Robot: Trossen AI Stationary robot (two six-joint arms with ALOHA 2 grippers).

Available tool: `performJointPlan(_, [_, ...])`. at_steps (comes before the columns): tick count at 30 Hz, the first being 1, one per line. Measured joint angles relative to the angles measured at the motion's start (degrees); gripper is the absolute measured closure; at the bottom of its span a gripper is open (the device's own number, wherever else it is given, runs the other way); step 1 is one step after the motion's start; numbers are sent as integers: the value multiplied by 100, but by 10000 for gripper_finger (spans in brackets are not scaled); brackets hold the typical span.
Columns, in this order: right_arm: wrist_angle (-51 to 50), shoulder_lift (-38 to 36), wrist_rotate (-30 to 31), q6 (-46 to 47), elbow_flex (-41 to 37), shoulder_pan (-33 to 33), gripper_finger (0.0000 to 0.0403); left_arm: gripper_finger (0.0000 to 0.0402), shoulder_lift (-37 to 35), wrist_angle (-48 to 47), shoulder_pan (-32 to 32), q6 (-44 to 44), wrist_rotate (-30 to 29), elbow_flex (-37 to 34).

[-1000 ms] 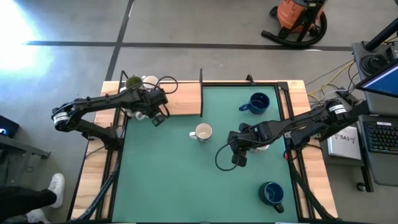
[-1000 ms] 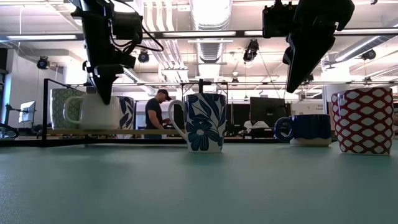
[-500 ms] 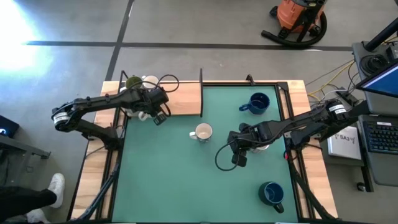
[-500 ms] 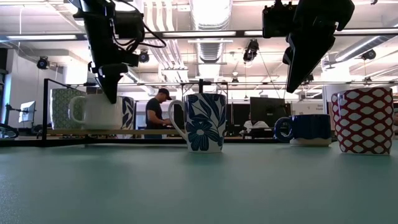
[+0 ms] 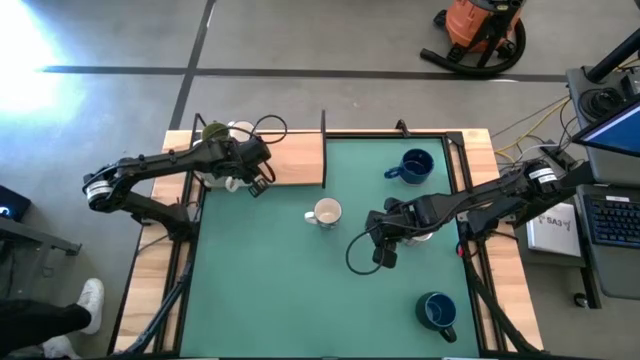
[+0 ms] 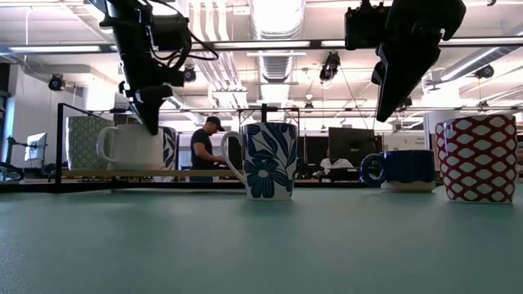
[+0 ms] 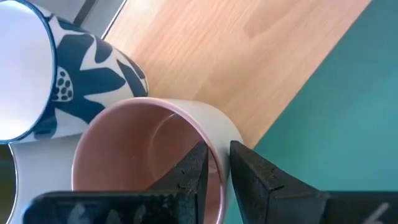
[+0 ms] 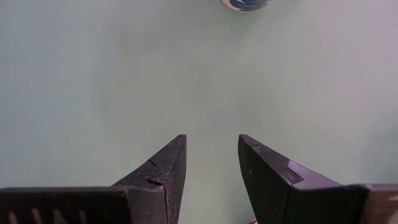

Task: Place coffee mugs
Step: Put the white-pink mug on the shelf, then put the black-blue mug on the shelf

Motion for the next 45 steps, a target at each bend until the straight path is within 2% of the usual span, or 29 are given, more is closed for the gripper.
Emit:
performJointPlan(9, [-2, 0, 0, -8, 0, 0, 268, 355, -51, -46, 0, 38, -4, 2])
performJointPlan(15, [-4, 0, -2, -39, 0, 0, 268, 355, -160, -189, -22, -23, 15, 470])
performJointPlan(22, [-333, 0, -17, 438, 0, 2, 268, 355, -146, -147, -418, -329, 526, 862])
performJointPlan(27, [-788, -15, -346, 1092, 0, 86, 268, 355, -146, 243, -1087, -663, 815, 775])
performJointPlan(35, [-1263, -29, -352, 1874, 31, 396, 268, 355, -143, 1840, -2625, -869, 815, 445])
performJointPlan(45, [-1297, -42, -362, 2204, 294, 766, 268, 354, 243, 3194, -4272, -856, 718, 431])
